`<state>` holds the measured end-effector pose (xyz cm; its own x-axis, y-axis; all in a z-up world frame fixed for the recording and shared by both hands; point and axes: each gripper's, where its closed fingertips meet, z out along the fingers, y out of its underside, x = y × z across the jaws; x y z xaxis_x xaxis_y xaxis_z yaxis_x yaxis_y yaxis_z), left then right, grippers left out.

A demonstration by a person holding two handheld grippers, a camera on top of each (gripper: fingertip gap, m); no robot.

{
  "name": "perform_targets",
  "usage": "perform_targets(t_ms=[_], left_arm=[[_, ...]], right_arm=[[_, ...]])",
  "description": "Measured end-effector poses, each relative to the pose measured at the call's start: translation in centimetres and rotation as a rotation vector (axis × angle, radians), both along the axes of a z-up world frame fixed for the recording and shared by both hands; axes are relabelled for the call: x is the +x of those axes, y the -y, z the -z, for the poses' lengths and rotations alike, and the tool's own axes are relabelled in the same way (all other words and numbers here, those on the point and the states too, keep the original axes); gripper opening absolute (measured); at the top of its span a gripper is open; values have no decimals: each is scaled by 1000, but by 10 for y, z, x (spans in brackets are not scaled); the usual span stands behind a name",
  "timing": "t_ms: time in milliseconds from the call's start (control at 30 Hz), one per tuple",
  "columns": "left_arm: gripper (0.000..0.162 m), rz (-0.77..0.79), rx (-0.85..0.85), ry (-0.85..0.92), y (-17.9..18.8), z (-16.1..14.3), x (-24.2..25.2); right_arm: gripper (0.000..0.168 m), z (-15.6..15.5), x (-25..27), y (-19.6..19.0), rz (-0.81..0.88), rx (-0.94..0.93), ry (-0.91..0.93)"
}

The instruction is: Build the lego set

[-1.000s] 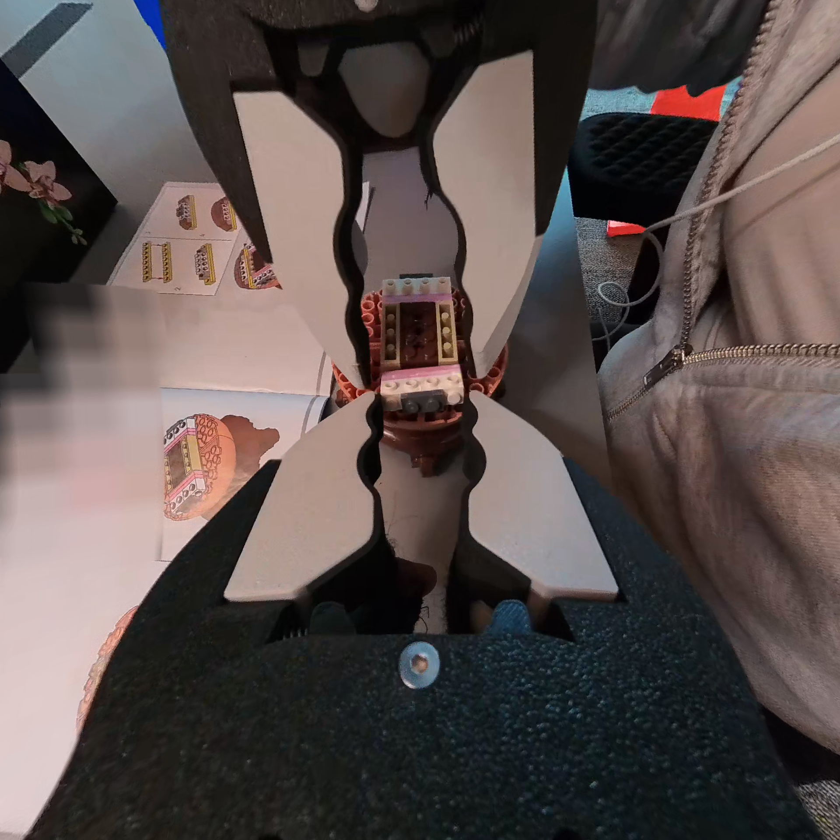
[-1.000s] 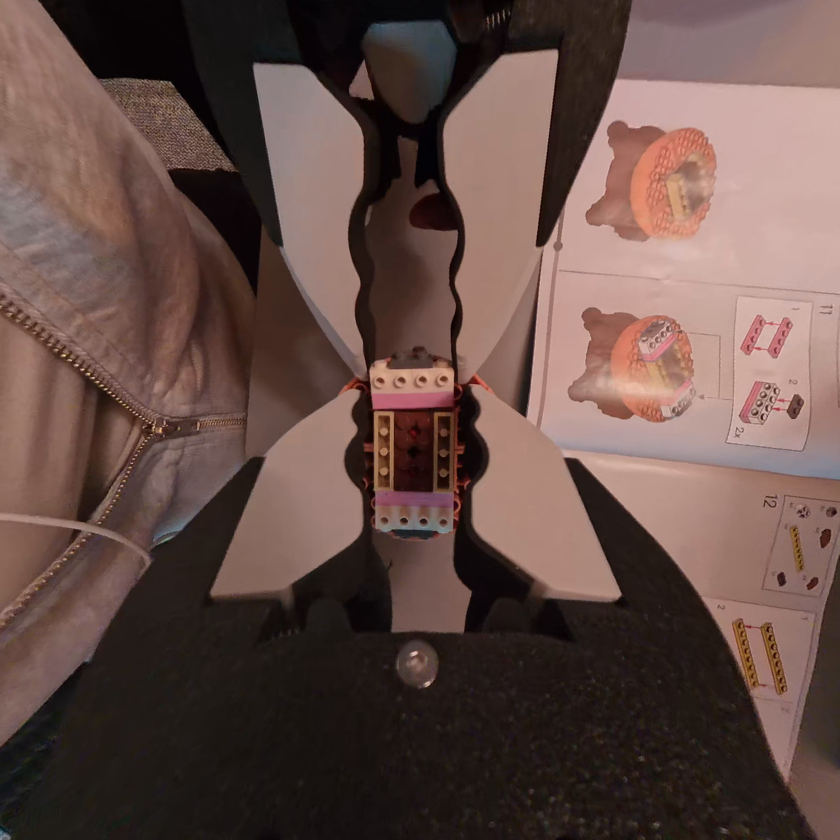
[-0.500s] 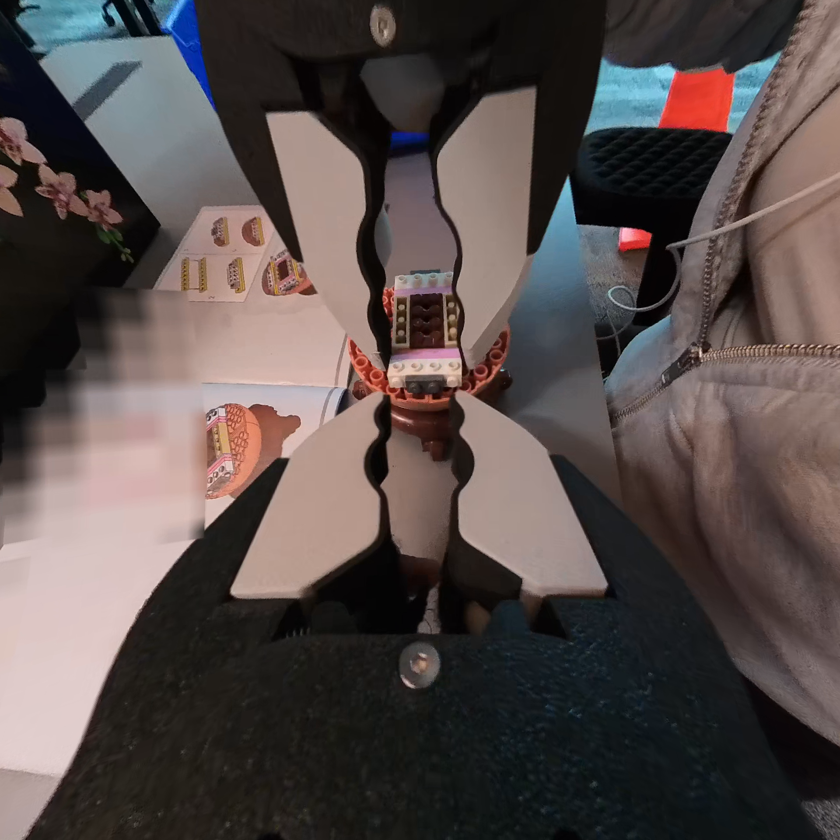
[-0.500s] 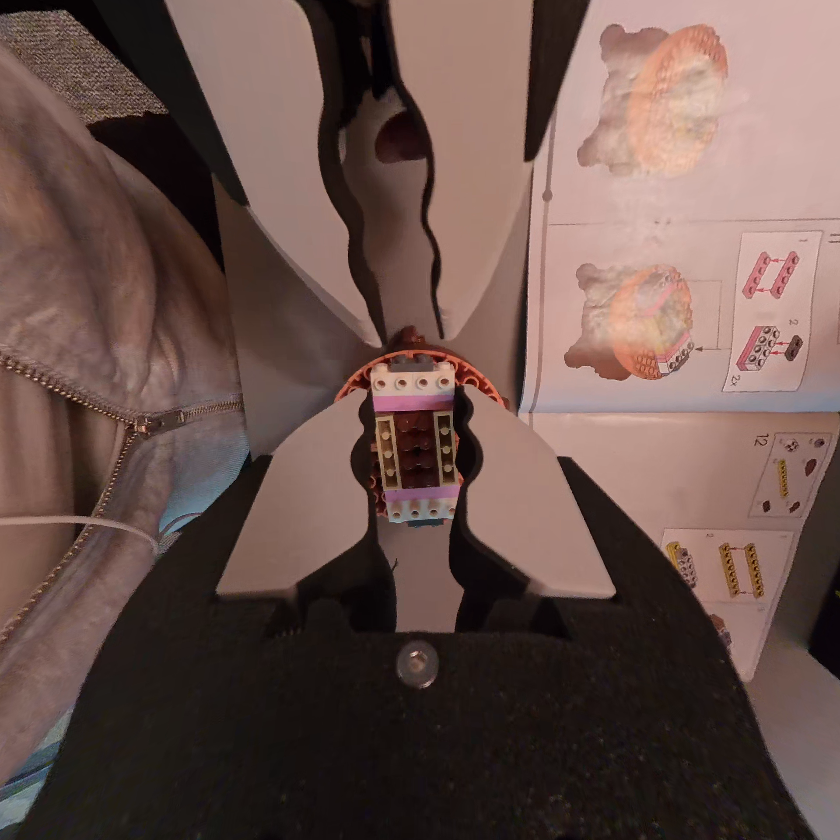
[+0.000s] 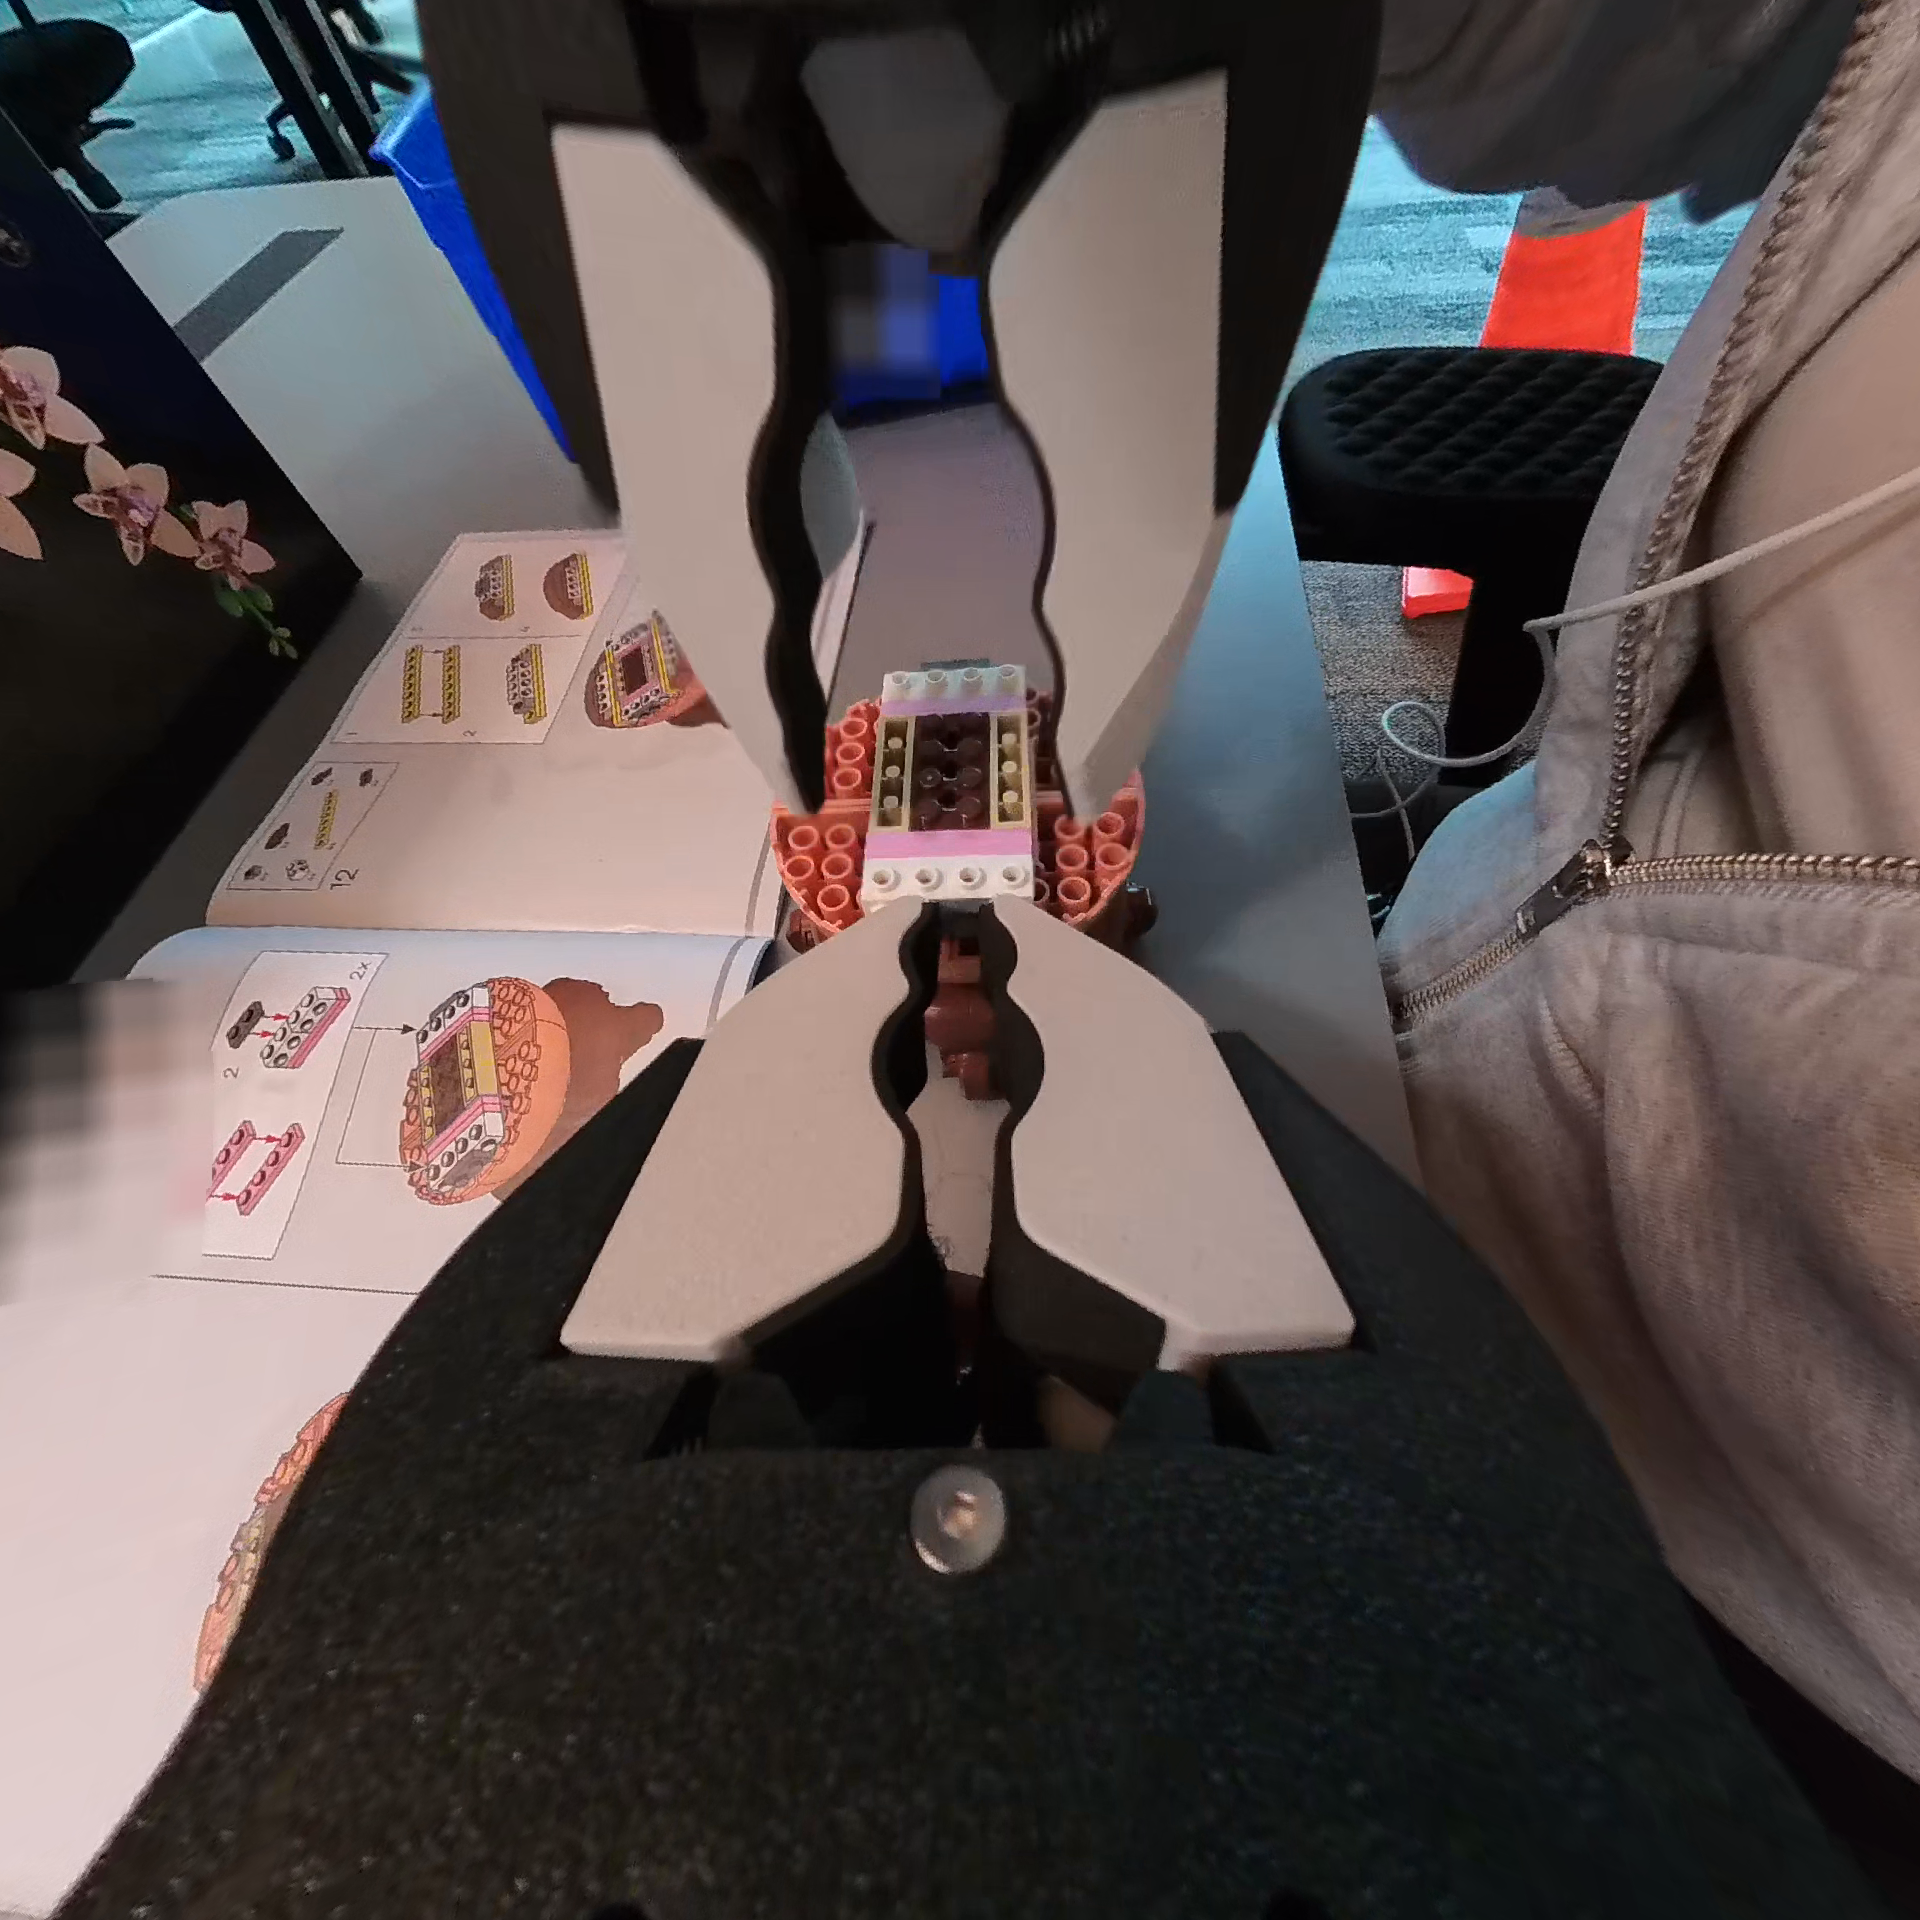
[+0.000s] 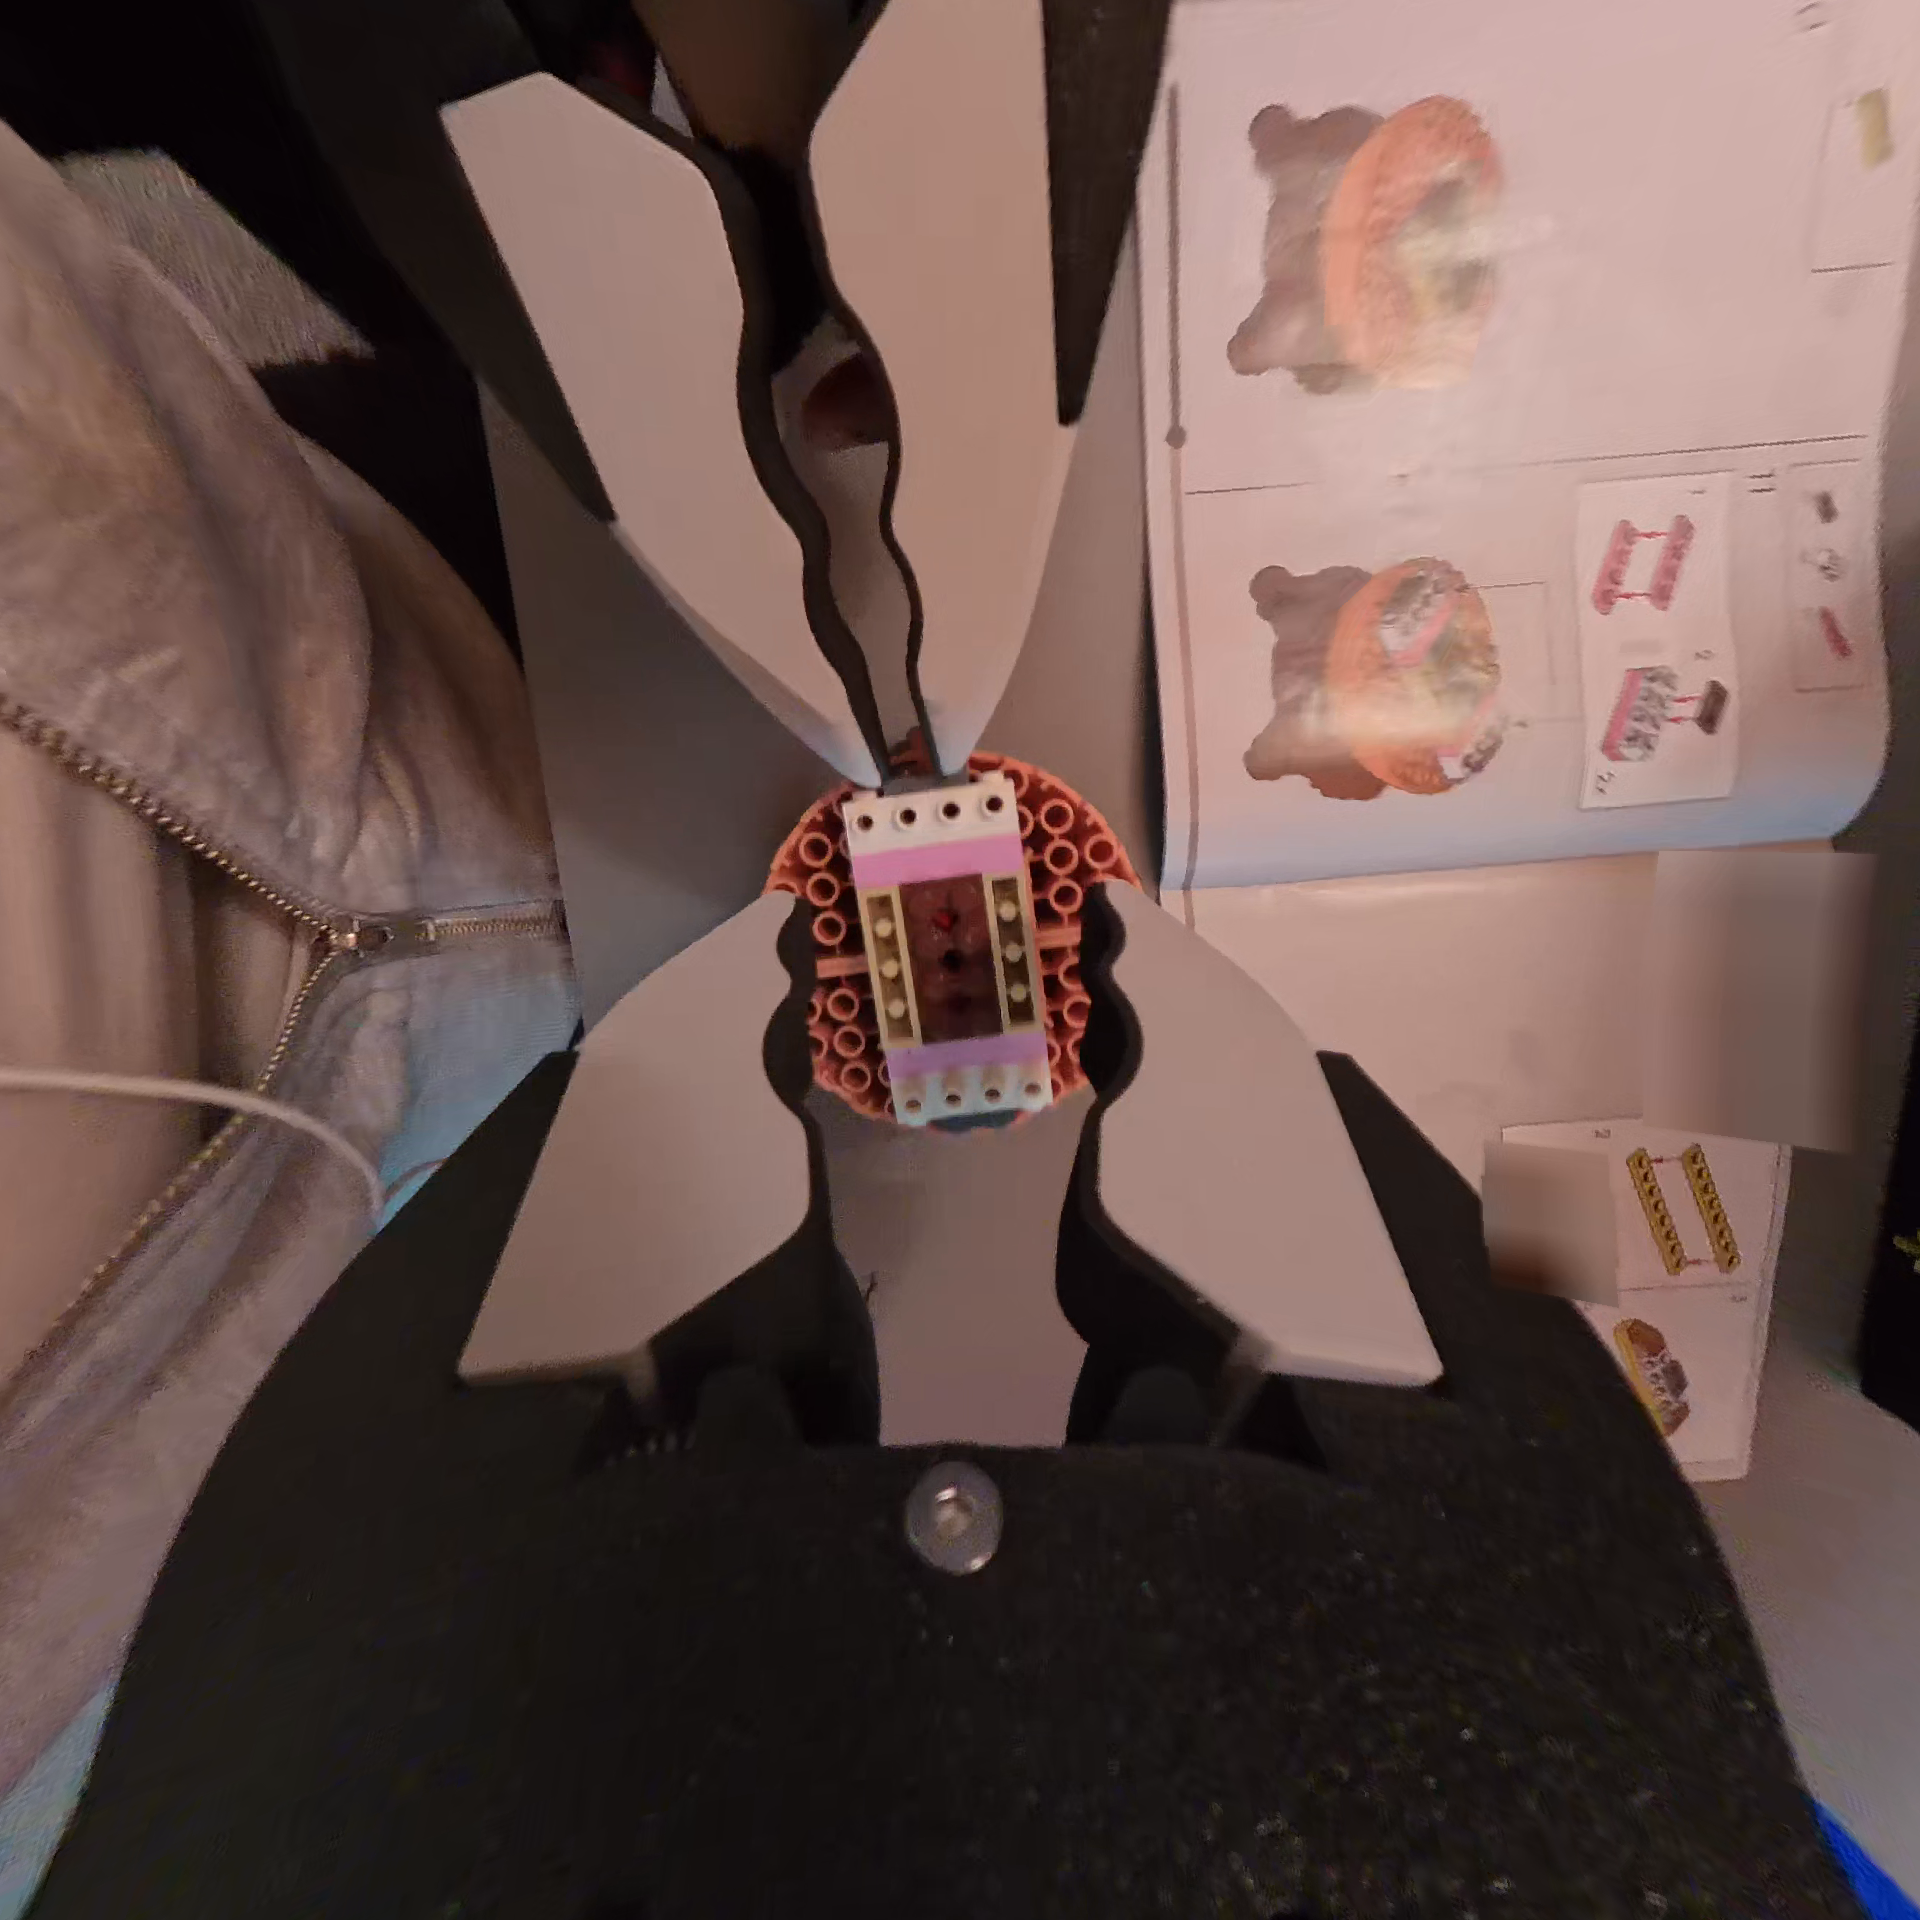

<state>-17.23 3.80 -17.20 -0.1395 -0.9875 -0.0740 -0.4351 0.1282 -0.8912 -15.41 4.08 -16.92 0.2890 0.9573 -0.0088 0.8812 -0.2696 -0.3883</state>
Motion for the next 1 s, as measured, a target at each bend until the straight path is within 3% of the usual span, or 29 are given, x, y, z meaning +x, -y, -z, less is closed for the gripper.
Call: perform_targets(t_ms=[233, 400, 567, 700, 1000], left_arm=[[10, -15, 11, -19, -9, -3, -4], [5, -13, -1, -21, -9, -10, 3], [2, -7, -1, -64, -6, -4, 9], [0, -11, -11, -83, -4, -3, 10], [0, 26, -106, -130, 5, 2, 19]], right_arm=[[41, -8, 27, 2, 47, 160, -292], [26, -12, 24, -2, 20, 289, -380], [14, -13, 9, 1, -28, 267, -420], [14, 2, 9, -1, -20, 215, -352], [11, 6, 6, 3, 9, 123, -386]])
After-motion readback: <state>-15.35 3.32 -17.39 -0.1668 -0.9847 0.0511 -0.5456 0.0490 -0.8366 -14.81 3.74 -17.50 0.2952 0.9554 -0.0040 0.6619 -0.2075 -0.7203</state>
